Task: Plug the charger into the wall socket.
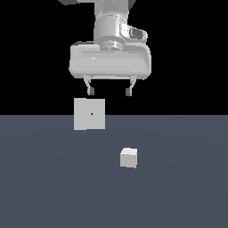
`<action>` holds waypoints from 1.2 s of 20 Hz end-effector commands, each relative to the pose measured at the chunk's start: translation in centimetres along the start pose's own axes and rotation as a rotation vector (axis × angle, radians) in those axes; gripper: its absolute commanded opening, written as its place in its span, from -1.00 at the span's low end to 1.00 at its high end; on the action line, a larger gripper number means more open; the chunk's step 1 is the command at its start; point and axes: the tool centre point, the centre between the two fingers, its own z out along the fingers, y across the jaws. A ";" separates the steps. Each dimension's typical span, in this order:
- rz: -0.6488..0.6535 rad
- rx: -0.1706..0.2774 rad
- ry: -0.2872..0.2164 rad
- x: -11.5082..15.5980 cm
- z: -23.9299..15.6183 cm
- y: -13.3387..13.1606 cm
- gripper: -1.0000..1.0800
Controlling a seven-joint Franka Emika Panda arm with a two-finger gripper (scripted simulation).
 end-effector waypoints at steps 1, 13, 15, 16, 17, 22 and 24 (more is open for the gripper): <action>0.000 0.000 0.000 0.0 0.0 0.0 0.92; 0.025 -0.006 0.044 -0.7 0.9 0.5 0.92; 0.034 -0.008 0.060 -1.0 1.2 0.7 0.92; 0.039 -0.010 0.069 -1.1 1.4 0.8 0.92; 0.045 -0.011 0.078 -1.3 1.6 0.9 0.92; 0.076 -0.018 0.134 -2.1 2.8 1.5 0.92; 0.089 -0.022 0.158 -2.5 3.3 1.8 0.92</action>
